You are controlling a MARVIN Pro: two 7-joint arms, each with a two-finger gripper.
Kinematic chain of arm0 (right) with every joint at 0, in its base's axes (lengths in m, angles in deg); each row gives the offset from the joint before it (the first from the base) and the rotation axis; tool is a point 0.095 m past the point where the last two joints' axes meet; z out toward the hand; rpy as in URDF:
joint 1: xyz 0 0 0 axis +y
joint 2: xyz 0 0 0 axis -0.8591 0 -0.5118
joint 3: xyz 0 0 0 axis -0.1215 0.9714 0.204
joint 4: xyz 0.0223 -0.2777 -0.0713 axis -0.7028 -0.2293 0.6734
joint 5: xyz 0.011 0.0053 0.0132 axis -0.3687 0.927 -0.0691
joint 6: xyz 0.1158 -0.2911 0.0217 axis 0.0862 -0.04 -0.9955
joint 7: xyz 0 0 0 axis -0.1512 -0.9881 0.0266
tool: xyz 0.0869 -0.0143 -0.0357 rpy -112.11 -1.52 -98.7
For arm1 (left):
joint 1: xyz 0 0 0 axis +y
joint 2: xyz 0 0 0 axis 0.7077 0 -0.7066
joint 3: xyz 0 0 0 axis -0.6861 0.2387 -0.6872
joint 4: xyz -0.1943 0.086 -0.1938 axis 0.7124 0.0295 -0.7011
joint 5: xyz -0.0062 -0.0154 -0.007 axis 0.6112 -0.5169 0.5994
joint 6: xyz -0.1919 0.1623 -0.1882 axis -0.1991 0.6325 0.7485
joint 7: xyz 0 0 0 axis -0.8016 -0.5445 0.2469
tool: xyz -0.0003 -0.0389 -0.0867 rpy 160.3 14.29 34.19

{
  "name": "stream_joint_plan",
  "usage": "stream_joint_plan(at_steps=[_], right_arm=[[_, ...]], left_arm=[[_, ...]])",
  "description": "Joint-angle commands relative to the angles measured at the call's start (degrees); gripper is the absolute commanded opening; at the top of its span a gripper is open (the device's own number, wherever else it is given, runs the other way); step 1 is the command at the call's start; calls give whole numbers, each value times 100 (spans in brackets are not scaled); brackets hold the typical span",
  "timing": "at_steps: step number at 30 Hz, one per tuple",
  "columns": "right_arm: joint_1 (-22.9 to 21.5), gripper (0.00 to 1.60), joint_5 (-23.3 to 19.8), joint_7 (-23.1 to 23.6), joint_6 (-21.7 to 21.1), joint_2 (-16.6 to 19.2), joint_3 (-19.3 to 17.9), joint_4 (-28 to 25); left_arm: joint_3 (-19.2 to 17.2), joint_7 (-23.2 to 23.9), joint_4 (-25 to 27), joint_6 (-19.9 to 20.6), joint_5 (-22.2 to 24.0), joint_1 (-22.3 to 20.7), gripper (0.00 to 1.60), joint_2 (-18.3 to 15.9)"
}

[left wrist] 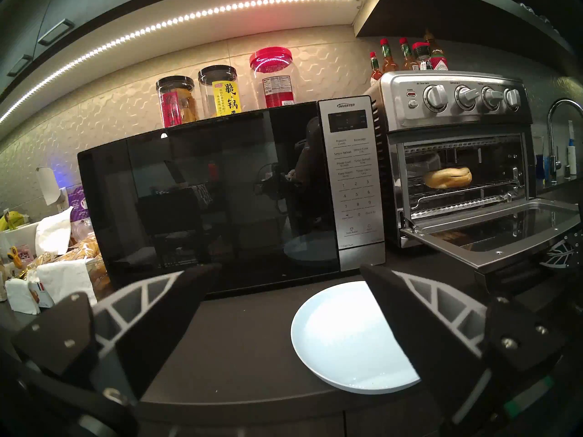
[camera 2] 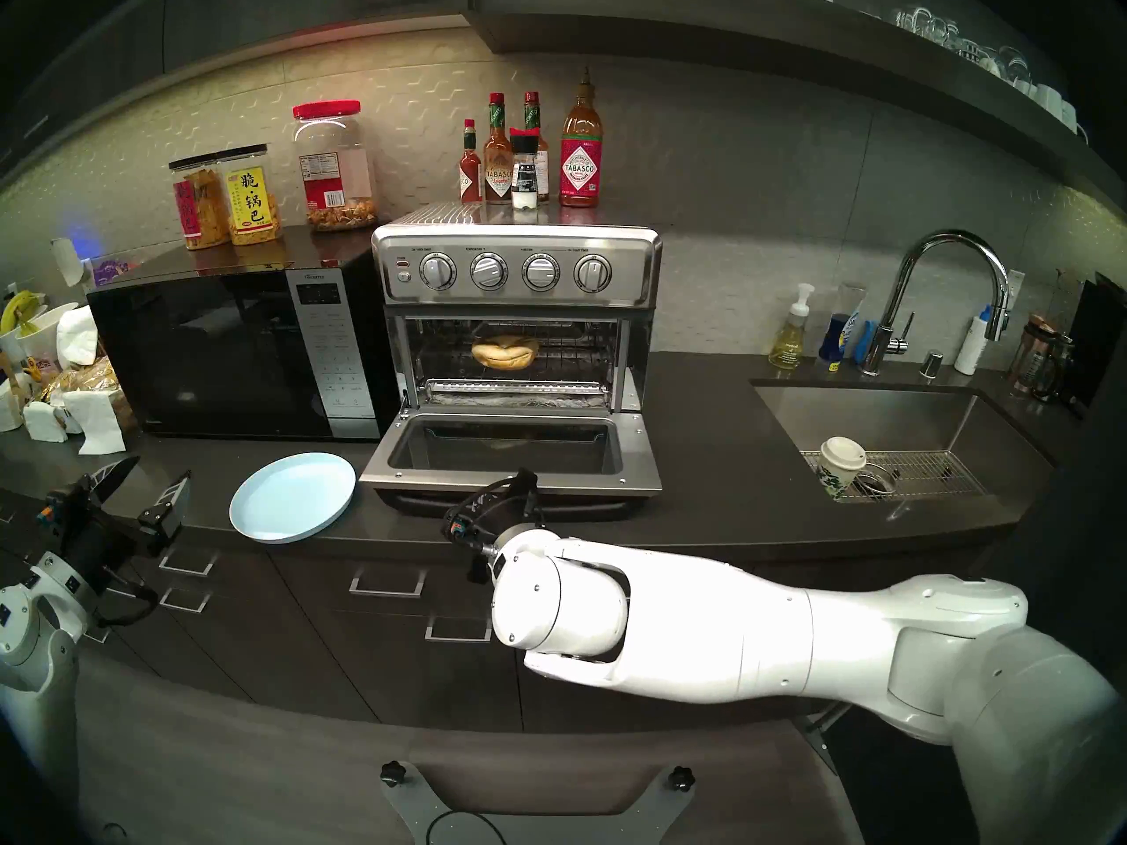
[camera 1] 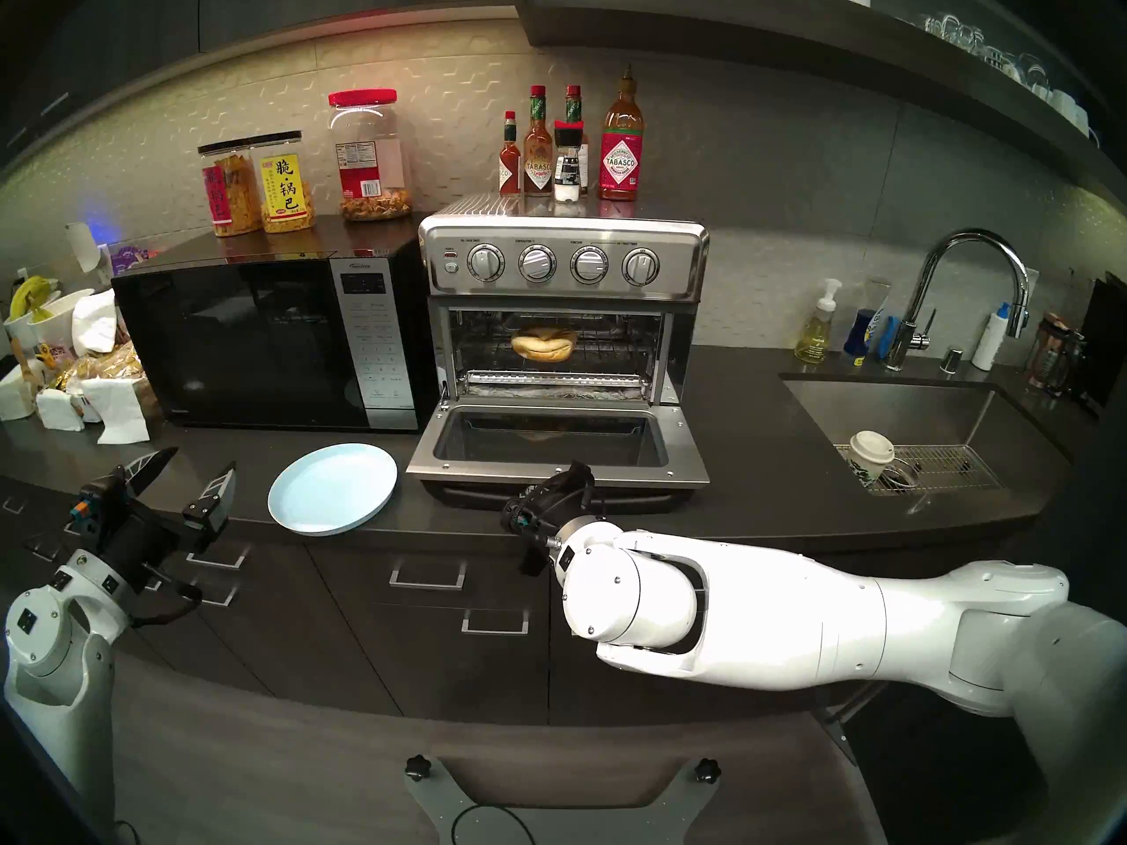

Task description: Open the oven and place the bagel inside on the rack

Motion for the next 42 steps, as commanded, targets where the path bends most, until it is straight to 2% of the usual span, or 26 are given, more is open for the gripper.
stream_joint_plan(at_steps=[1, 3, 5, 7, 9, 11, 12, 15, 17, 18, 19, 20, 22, 28, 29, 34, 37, 42], right_arm=[[-628, 0, -30, 198, -175, 79, -578, -89], [-618, 0, -56, 323, -221, 87, -736, -123], [-795, 0, -69, 440, -285, 117, -732, -153], [-605, 0, 57, 405, -294, 123, -825, -208], [-752, 0, -27, 625, -383, 122, -1002, -226], [-900, 0, -46, 711, -423, 140, -996, -238], [-744, 0, 29, 685, -426, 133, -1079, -260], [-843, 0, -17, 856, -512, 117, -1272, -253], [-997, 0, -52, 953, -553, 122, -1265, -226], [-861, 0, -9, 968, -548, 100, -1375, -227], [-1140, 0, -148, 1132, -584, 118, -1292, -181], [-914, 0, -24, 1128, -593, 75, -1462, -181], [-1142, 0, -213, 1398, -642, 62, -1478, -102], [-1450, 0, -448, 2169, -759, -131, -1735, 310], [-1311, 0, -570, 2235, -793, -108, -1930, 213], [-1698, 0, -803, 2932, -866, -227, -2104, 632], [-1802, 0, -874, 3225, -915, -258, -2186, 779], [-2150, 0, -951, 3747, -960, -429, -2082, 1232]], left_arm=[[-38, 2, 89, -18, -4, -13, 160, -17], [-37, 3, 86, -19, -4, -15, 160, -17], [-35, 3, 84, -19, -3, -16, 160, -18], [-35, 4, 82, -19, -3, -17, 160, -18], [-34, 5, 81, -19, -3, -18, 160, -19], [-34, 5, 80, -19, -3, -18, 160, -19], [-34, 5, 80, -19, -3, -18, 160, -19], [-34, 5, 81, -19, -3, -18, 160, -19], [-35, 4, 82, -19, -3, -17, 160, -19], [-35, 4, 83, -19, -3, -16, 160, -19], [-36, 4, 85, -19, -3, -15, 160, -19], [-37, 4, 87, -19, -4, -14, 160, -18], [-38, 4, 89, -18, -4, -13, 160, -17], [-38, 4, 89, -18, -4, -13, 160, -18], [-37, 4, 86, -19, -3, -15, 160, -19], [-33, 5, 79, -19, -2, -18, 160, -21], [-33, 6, 78, -19, -2, -18, 160, -21], [-36, 6, 84, -19, -1, -15, 160, -21]])
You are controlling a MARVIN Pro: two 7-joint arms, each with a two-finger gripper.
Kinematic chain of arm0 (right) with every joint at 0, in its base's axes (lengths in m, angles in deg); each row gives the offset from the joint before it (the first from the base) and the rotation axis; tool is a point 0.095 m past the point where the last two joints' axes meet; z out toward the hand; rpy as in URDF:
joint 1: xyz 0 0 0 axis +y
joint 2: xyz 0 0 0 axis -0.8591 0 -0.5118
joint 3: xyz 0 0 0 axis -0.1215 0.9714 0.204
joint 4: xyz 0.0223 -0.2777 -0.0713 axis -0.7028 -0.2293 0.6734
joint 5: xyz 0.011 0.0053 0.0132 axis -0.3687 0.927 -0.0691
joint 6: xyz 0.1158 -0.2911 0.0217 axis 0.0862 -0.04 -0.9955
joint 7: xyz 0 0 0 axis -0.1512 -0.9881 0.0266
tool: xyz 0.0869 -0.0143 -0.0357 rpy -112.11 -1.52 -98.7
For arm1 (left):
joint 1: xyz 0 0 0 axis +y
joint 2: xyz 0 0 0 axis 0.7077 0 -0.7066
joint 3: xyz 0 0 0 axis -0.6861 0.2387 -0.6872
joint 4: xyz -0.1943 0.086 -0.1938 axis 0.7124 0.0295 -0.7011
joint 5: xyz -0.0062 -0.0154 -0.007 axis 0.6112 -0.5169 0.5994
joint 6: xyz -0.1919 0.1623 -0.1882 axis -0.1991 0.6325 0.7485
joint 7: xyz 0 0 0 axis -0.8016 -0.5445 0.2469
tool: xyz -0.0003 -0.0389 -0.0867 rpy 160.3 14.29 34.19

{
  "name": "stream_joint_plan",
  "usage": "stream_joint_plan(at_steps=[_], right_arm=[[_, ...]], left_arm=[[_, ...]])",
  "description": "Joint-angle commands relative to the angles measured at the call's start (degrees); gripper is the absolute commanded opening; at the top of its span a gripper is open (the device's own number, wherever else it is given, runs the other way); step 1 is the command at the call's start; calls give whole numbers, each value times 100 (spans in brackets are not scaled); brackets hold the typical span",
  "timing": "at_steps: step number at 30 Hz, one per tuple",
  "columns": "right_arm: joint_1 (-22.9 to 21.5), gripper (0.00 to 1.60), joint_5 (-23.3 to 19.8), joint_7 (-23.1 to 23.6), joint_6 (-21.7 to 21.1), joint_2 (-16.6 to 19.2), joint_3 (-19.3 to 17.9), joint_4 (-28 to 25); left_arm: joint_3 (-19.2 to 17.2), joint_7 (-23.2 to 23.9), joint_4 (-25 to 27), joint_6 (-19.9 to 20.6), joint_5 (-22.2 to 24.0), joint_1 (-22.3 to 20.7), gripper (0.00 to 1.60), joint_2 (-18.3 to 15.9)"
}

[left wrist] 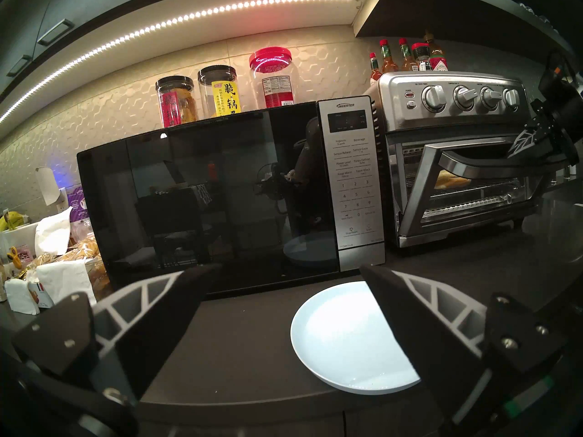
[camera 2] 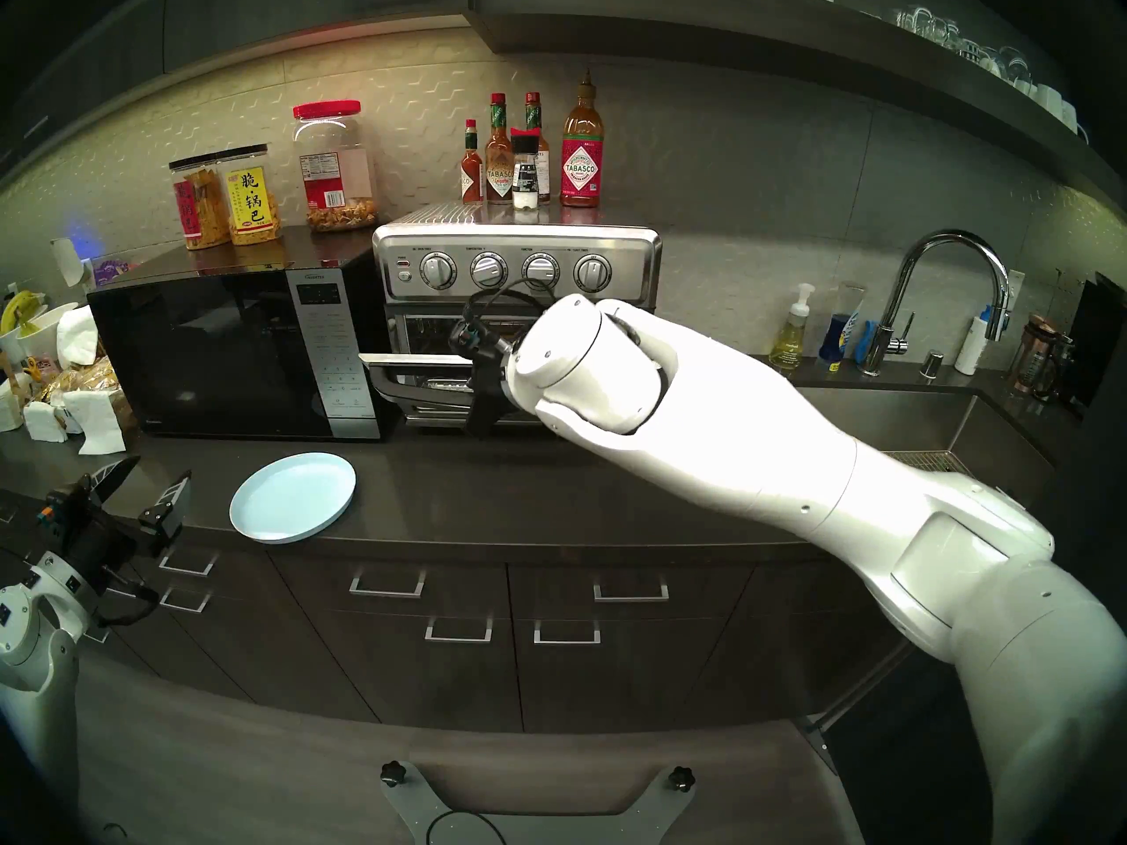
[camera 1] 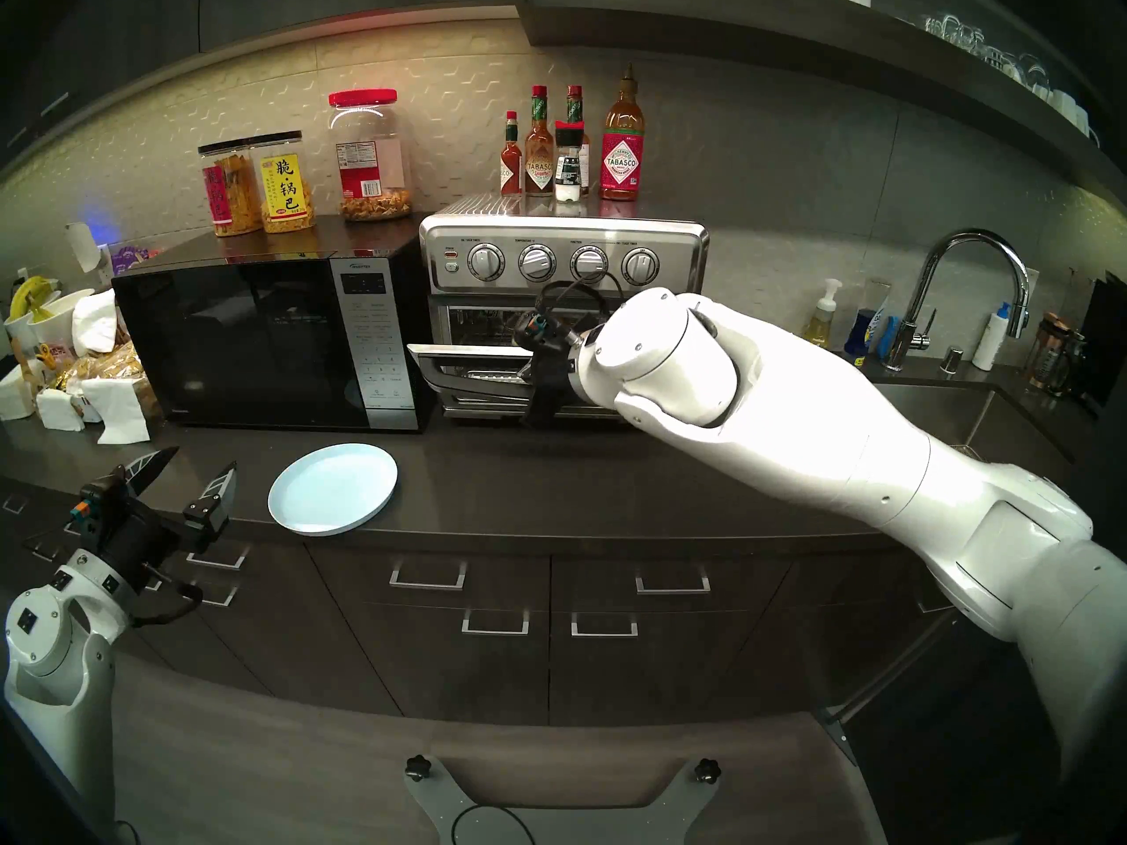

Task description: Open the oven and place the bagel inside on the rack

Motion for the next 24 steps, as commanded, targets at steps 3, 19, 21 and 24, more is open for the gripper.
stream_joint_plan(at_steps=[3, 19, 21, 24], right_arm=[[-799, 0, 38, 630, -88, -312, 15, 899], [-1701, 0, 314, 1605, -36, -1005, -15, 2151], [-1861, 0, 326, 1703, -66, -983, -78, 2121], [-1894, 0, 431, 1793, -85, -968, -304, 2082]], left_arm=[[-41, 0, 89, -18, -5, -10, 160, -13], [-44, -1, 95, -17, -7, -7, 160, -11], [-42, 0, 91, -18, -6, -9, 160, -12], [-40, 1, 85, -19, -5, -12, 160, -14]])
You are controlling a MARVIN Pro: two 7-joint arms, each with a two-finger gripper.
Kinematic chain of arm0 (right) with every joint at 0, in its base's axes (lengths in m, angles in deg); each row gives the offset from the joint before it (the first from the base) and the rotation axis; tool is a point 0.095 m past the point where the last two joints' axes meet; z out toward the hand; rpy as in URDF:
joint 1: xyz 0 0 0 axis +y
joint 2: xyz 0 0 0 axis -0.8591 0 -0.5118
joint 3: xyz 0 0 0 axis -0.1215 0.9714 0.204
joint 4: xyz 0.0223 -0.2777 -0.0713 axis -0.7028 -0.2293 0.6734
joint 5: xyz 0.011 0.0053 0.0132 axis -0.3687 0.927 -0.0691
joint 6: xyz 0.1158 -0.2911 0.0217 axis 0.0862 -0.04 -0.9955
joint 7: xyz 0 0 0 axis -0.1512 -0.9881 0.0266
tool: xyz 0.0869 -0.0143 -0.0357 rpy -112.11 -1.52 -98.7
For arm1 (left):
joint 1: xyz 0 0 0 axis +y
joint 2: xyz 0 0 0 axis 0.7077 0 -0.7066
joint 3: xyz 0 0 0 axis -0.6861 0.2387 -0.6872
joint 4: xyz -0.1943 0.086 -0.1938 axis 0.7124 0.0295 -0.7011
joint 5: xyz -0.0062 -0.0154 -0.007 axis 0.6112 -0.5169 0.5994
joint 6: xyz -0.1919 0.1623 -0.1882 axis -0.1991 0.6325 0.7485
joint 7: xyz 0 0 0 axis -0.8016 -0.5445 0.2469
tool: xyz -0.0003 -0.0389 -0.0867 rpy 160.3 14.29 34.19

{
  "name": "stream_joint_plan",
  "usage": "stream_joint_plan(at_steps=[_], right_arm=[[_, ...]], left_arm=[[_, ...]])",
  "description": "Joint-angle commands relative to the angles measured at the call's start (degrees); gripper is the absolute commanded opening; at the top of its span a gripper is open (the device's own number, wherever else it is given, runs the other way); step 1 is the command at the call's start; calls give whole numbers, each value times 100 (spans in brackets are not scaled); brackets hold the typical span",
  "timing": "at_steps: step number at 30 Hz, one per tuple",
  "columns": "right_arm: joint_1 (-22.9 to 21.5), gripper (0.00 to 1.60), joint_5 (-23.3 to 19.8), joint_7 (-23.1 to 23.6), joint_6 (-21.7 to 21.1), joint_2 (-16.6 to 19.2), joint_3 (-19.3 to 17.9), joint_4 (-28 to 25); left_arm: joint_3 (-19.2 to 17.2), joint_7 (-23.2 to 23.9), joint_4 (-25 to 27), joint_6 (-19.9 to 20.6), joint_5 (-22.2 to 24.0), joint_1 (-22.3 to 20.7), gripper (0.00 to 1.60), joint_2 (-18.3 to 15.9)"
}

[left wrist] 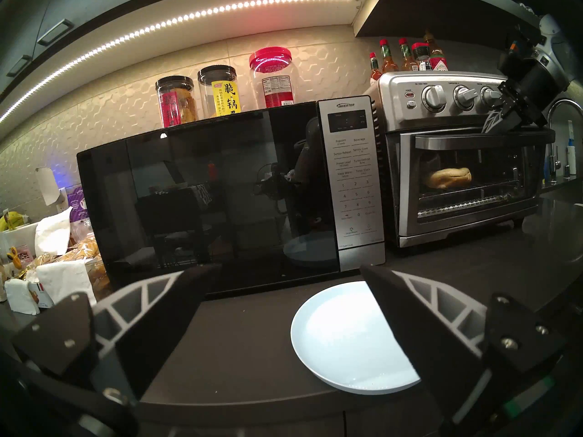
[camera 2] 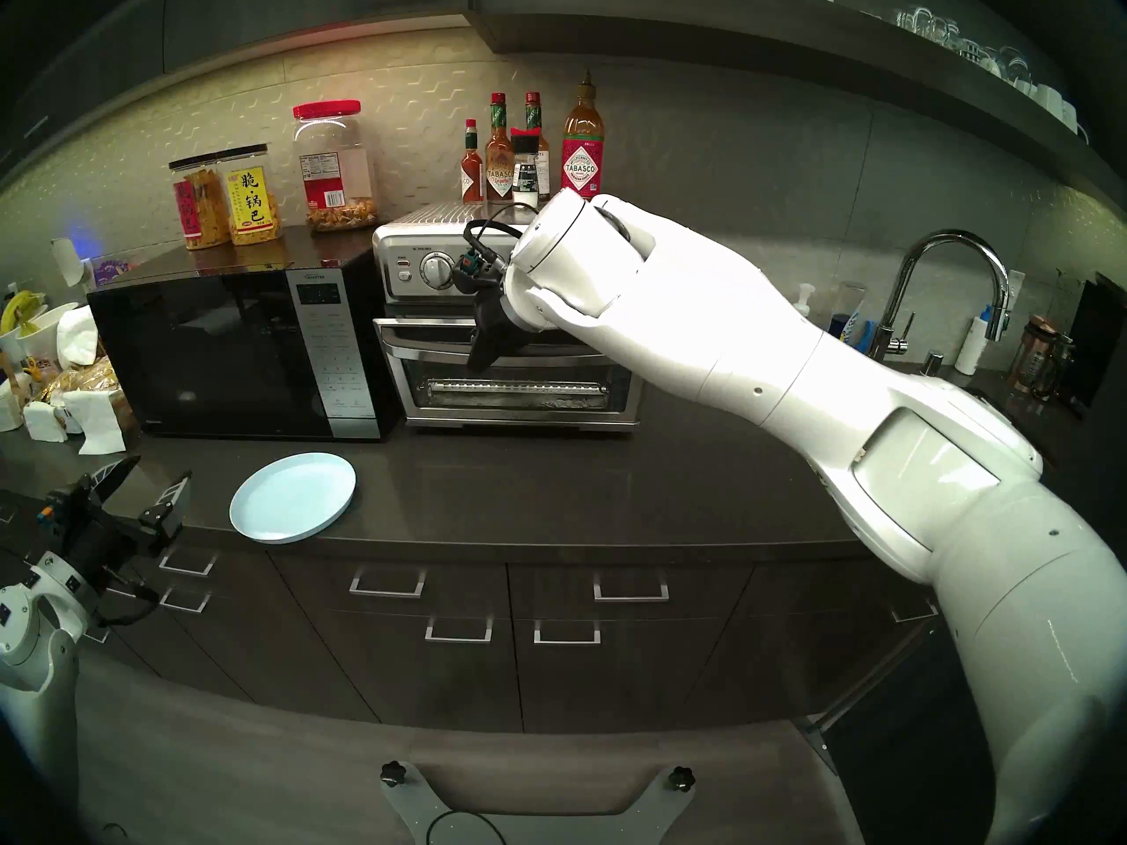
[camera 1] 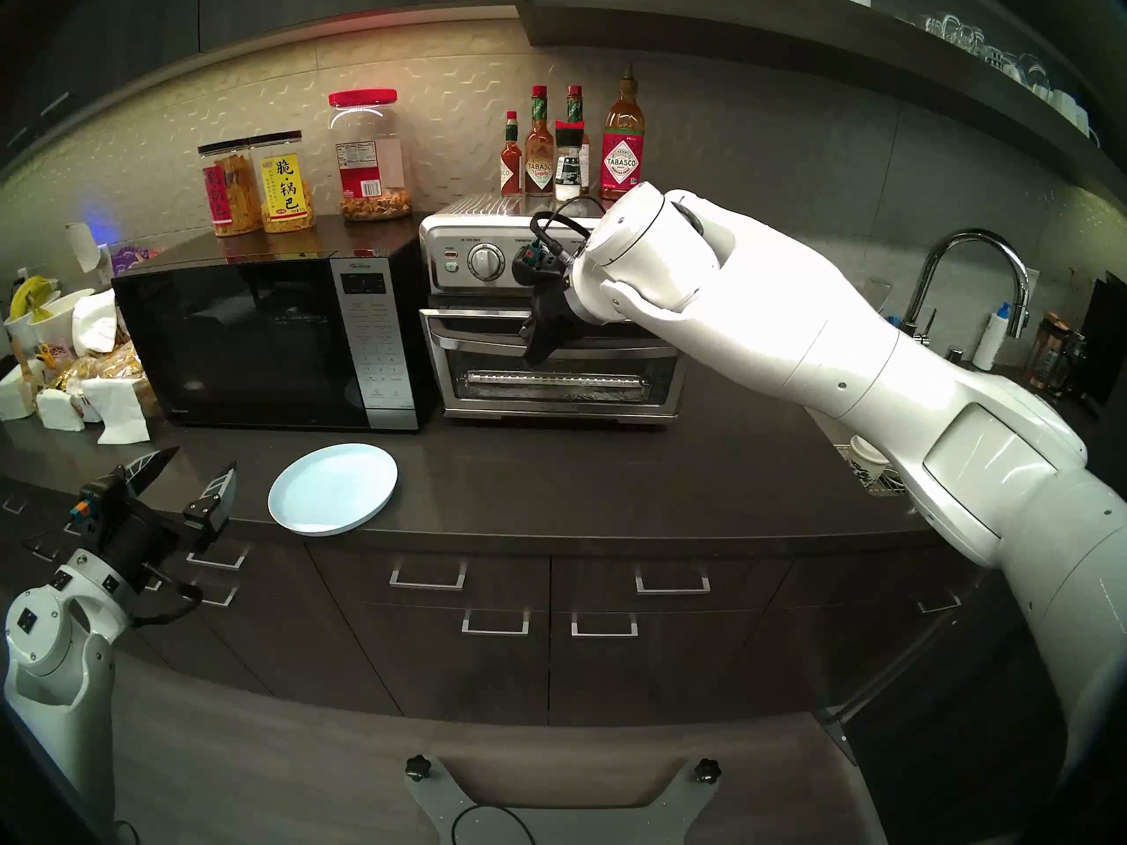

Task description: Open the oven and place the bagel inside on the rack

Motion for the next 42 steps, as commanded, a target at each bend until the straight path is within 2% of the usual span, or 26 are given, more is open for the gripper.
stream_joint_plan(at_steps=[1, 10, 13, 14, 19, 20, 23, 25, 26, 29, 30, 34, 42], right_arm=[[-578, 0, 181, 105, 48, -135, -435, 96], [-948, 0, 525, 459, -19, -90, -927, 5], [-1021, 0, 641, 601, -83, 143, -851, -243], [-1088, 0, 631, 660, -143, 297, -676, -385], [-639, 0, 783, 500, -237, 642, -640, -913], [-433, 0, 663, 397, -322, 700, -812, -1061], [-202, 0, 621, 356, -362, 819, -830, -1234], [-119, 0, 678, 290, -369, 892, -786, -1386], [101, 0, 607, 231, -384, 966, -819, -1557], [393, 0, 586, 109, -385, 1101, -772, -1903], [368, 0, 550, 108, -370, 1103, -654, -1886], [708, 0, 488, -101, -328, 1278, -618, -2248], [1427, 0, 541, -829, -119, 1897, -653, -2980]], left_arm=[[-38, 0, 85, -19, -4, -13, 160, -14], [-37, 1, 84, -19, -4, -14, 160, -14], [-41, -1, 92, -18, -5, -9, 160, -11], [-44, -2, 99, -17, -7, -5, 160, -9], [-49, -6, 109, -13, -9, 1, 160, -5], [-48, -5, 108, -13, -9, 0, 160, -6], [-46, -3, 100, -16, -7, -4, 160, -8], [-44, -2, 98, -17, -6, -6, 160, -9], [-43, -1, 94, -17, -6, -8, 160, -10], [-41, 0, 89, -18, -5, -11, 160, -12], [-39, 1, 87, -18, -4, -12, 160, -13], [-36, 2, 81, -19, -3, -15, 160, -15], [-33, 2, 75, -19, -2, -18, 160, -16]])
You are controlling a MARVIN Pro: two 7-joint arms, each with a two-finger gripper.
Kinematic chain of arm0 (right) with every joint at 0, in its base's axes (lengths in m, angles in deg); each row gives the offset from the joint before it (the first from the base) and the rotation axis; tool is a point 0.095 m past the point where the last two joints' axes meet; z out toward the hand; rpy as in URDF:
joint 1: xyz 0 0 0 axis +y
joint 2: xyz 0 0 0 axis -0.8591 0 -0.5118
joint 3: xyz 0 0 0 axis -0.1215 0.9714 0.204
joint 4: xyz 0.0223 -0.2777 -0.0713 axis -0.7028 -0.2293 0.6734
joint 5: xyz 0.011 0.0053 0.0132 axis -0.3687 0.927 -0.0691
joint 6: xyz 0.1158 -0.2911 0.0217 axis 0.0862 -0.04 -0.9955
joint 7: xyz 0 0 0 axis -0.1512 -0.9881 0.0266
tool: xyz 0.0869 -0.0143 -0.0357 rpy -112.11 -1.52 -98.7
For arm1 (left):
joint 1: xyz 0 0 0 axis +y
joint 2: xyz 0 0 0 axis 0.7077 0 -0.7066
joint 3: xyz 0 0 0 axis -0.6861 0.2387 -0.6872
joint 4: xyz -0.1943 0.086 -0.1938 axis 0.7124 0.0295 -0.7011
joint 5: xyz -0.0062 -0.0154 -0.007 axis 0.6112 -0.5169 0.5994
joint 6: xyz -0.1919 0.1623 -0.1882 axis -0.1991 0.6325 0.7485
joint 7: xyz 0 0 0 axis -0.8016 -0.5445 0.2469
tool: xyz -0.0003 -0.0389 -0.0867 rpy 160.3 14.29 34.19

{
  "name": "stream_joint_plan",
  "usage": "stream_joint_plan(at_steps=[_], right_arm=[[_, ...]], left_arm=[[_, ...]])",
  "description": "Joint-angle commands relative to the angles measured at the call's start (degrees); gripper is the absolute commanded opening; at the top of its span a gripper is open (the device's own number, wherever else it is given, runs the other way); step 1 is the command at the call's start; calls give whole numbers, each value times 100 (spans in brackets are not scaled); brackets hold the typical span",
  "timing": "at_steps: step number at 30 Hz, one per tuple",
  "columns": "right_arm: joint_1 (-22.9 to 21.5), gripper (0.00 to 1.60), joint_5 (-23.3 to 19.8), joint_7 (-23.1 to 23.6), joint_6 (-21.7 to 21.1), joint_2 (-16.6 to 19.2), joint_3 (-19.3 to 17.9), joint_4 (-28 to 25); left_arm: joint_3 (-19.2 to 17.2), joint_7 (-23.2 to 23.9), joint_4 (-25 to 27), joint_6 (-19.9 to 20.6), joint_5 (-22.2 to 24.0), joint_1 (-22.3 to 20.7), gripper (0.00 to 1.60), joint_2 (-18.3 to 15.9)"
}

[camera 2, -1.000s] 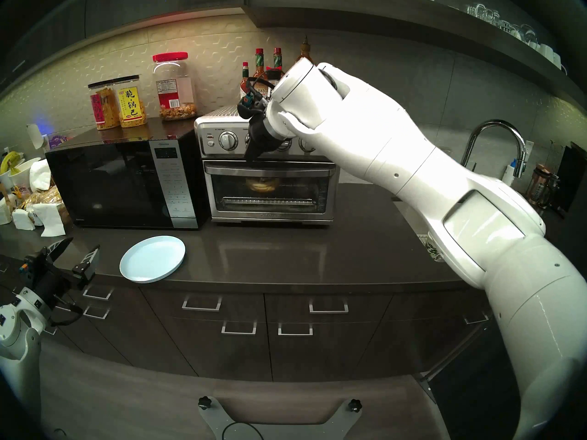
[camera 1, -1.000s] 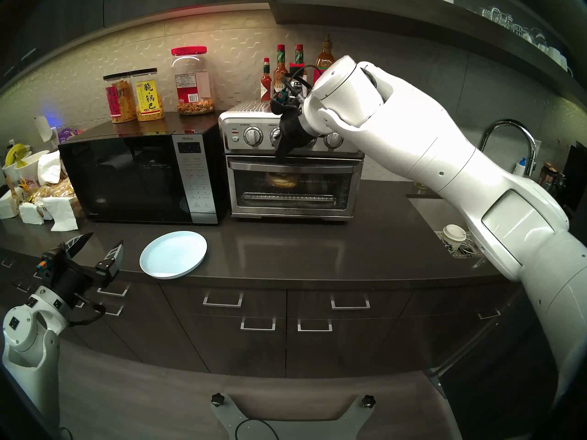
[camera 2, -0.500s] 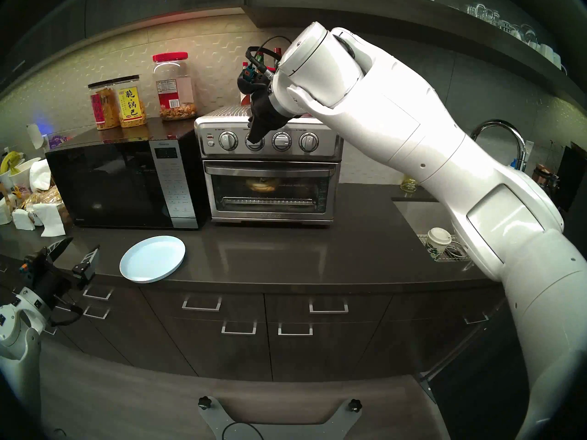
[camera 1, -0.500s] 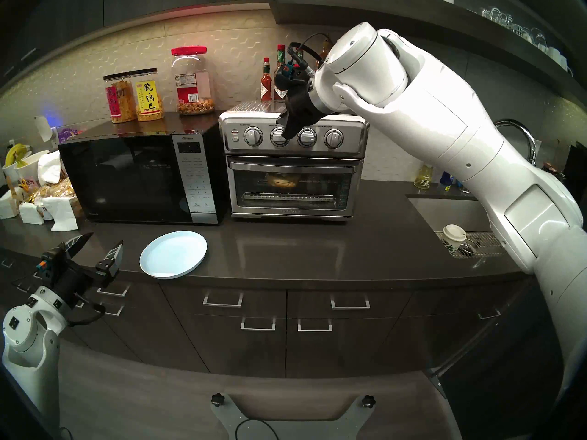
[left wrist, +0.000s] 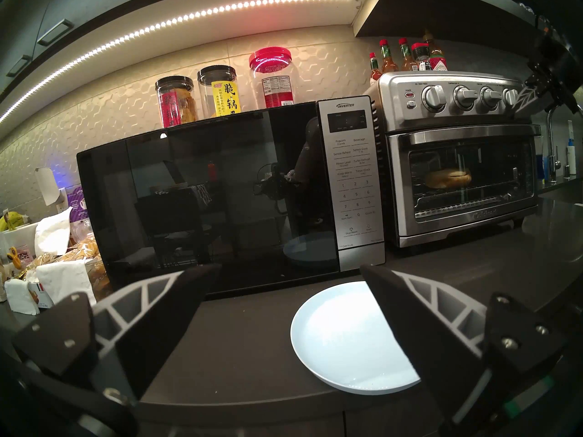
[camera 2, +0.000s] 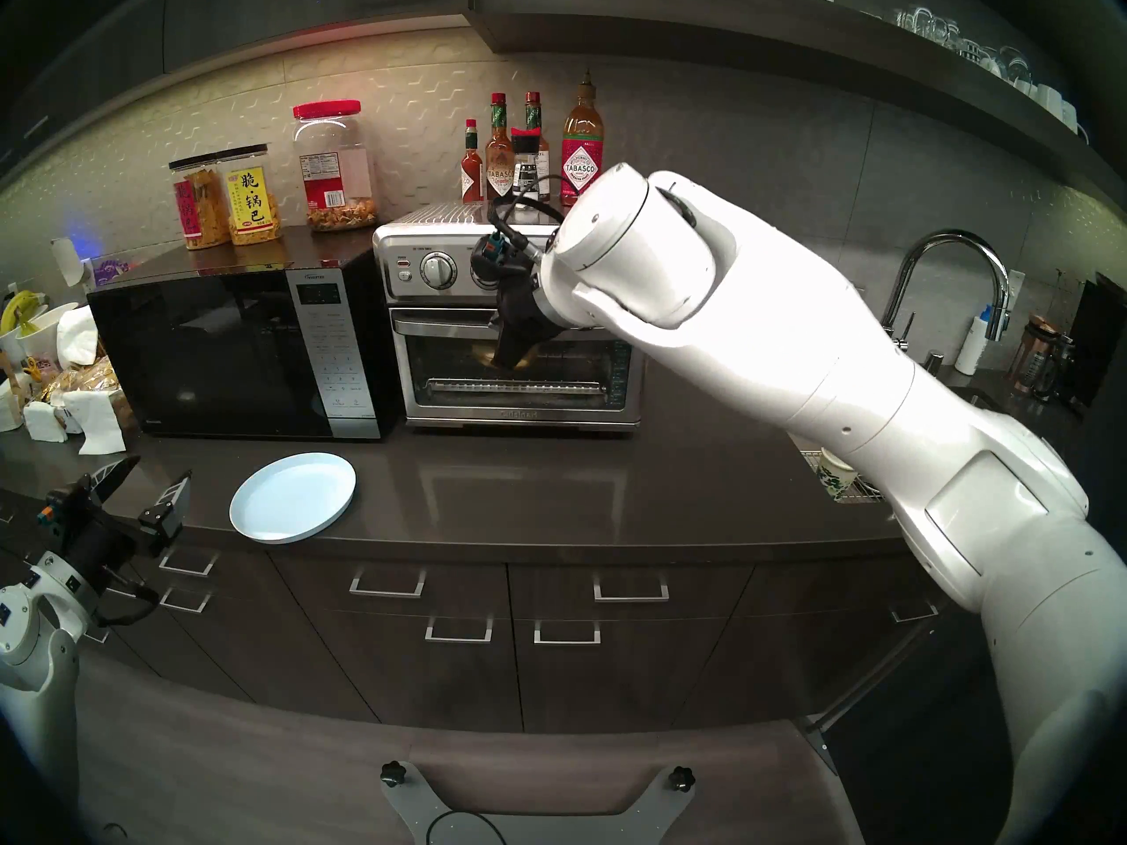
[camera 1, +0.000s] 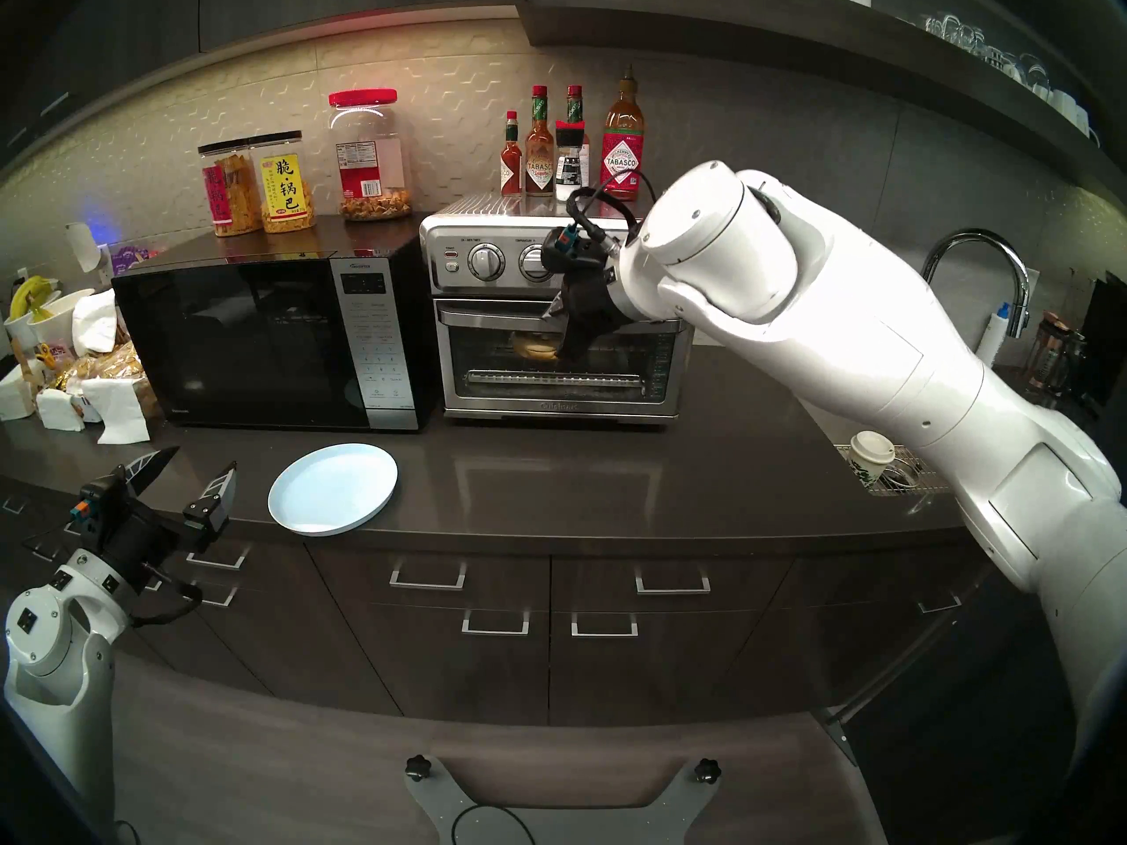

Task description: Open the oven and place the bagel inside on the rack

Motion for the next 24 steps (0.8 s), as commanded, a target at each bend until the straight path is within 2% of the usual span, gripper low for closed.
stream_joint_plan(at_steps=[1, 9, 17, 24], right_arm=[[696, 0, 38, -668, 252, 667, -116, -597], [1413, 0, 35, -1465, 601, 1215, -454, -895], [2107, 0, -292, -2187, 1119, 1668, -754, -1153], [2660, 0, -525, -2725, 1551, 2186, -848, -1537]], left_arm=[[-35, 1, 76, -19, -2, -16, 160, -15], [-33, 1, 72, -19, -2, -19, 160, -16], [-33, 1, 72, -19, -2, -20, 160, -16], [-30, 2, 67, -18, -1, -23, 160, -17]])
